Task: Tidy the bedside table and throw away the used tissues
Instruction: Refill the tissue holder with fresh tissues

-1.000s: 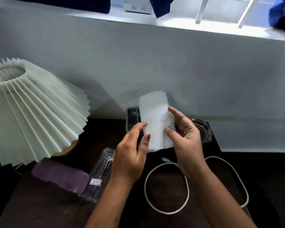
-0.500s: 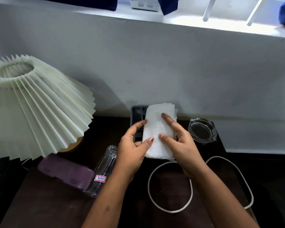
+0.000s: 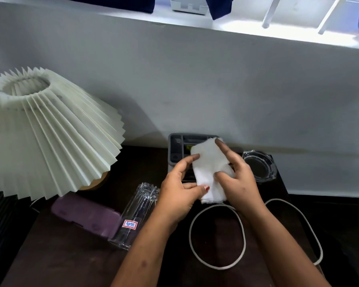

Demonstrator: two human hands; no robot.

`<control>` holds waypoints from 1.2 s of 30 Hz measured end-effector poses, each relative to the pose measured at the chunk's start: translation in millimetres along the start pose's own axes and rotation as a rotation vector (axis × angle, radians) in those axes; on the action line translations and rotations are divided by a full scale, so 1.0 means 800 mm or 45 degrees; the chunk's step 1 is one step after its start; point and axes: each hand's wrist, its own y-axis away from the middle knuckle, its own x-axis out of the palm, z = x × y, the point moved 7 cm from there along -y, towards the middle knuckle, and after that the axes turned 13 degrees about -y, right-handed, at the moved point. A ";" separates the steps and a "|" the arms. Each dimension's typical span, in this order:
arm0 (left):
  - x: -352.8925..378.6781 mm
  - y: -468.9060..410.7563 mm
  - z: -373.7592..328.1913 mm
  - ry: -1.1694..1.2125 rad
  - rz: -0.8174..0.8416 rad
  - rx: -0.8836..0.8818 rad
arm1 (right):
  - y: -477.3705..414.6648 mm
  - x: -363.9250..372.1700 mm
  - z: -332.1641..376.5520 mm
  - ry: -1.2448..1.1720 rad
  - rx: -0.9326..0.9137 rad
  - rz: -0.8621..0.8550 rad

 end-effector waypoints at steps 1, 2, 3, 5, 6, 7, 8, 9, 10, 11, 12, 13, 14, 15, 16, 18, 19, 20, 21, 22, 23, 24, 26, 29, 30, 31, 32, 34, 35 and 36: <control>0.003 0.001 -0.002 0.054 0.039 -0.012 | 0.000 -0.002 -0.003 -0.084 0.039 0.005; 0.005 0.003 -0.003 0.100 0.066 -0.024 | 0.000 -0.004 -0.006 -0.191 0.089 0.011; 0.005 0.004 -0.003 0.135 0.083 -0.032 | 0.000 -0.004 -0.007 -0.298 0.127 0.017; 0.005 0.004 -0.002 0.189 0.107 -0.051 | 0.000 -0.004 -0.006 -0.440 0.159 0.007; 0.006 0.004 -0.001 0.207 0.127 -0.066 | 0.000 -0.004 -0.007 -0.485 0.171 -0.008; 0.007 0.004 -0.001 0.214 0.152 -0.078 | 0.000 -0.004 -0.008 -0.508 0.185 -0.023; 0.008 0.005 0.000 0.214 0.178 -0.087 | 0.000 -0.005 -0.010 -0.520 0.204 -0.031; 0.009 0.006 -0.001 0.212 0.193 -0.090 | 0.000 -0.005 -0.012 -0.520 0.224 -0.036; 0.010 0.006 -0.001 0.210 0.192 -0.088 | 0.000 -0.005 -0.014 -0.512 0.241 -0.038; 0.009 0.005 -0.002 0.208 0.174 -0.080 | 0.000 -0.005 -0.015 -0.500 0.249 -0.034; 0.008 0.004 -0.003 0.204 0.146 -0.070 | 0.001 -0.005 -0.016 -0.496 0.250 -0.029; 0.006 0.003 -0.003 0.187 0.110 -0.056 | 0.001 -0.005 -0.016 -0.495 0.246 -0.022; 0.004 0.001 -0.002 0.151 0.072 -0.039 | 0.001 -0.004 -0.017 -0.486 0.239 -0.015; 0.001 -0.001 -0.001 0.100 0.035 -0.023 | 0.001 -0.003 -0.017 -0.466 0.230 -0.009; -0.001 -0.001 0.000 0.047 0.009 -0.002 | 0.001 -0.003 -0.017 -0.442 0.218 -0.009; -0.002 -0.002 0.000 -0.053 -0.024 0.051 | 0.001 -0.004 -0.017 -0.388 0.200 -0.022; -0.003 -0.002 -0.002 -0.091 -0.037 0.079 | 0.001 -0.005 -0.018 -0.370 0.202 -0.026; -0.003 -0.002 -0.004 -0.115 -0.050 0.103 | 0.001 -0.006 -0.019 -0.370 0.208 -0.025; -0.004 -0.002 -0.006 -0.129 -0.064 0.122 | 0.000 -0.006 -0.019 -0.363 0.207 -0.021; -0.004 -0.002 -0.007 -0.140 -0.072 0.137 | -0.001 -0.006 -0.018 -0.334 0.189 -0.021; -0.004 -0.002 -0.008 -0.153 -0.067 0.151 | -0.001 -0.006 -0.014 -0.262 0.146 -0.033; -0.001 -0.002 -0.009 -0.155 -0.043 0.166 | -0.001 -0.007 -0.008 -0.149 0.076 -0.050; 0.008 0.001 -0.013 -0.084 0.057 0.193 | 0.002 -0.003 0.009 0.110 -0.100 -0.064; 0.025 0.007 -0.024 0.059 0.194 0.242 | 0.005 0.012 0.021 0.184 -0.242 0.008; 0.027 0.008 -0.028 0.108 0.215 0.261 | 0.006 0.015 0.021 0.153 -0.250 0.028; 0.029 0.010 -0.033 0.169 0.226 0.273 | 0.006 0.018 0.020 0.120 -0.248 0.039; 0.029 0.011 -0.035 0.223 0.230 0.274 | 0.007 0.020 0.021 0.105 -0.256 0.045; 0.027 0.012 -0.039 0.291 0.229 0.277 | 0.009 0.022 0.026 0.149 -0.297 0.016; 0.025 0.014 -0.041 0.326 0.230 0.284 | 0.010 0.021 0.027 0.175 -0.314 -0.016; 0.023 0.013 -0.041 0.365 0.225 0.284 | 0.009 0.018 0.026 0.188 -0.323 -0.052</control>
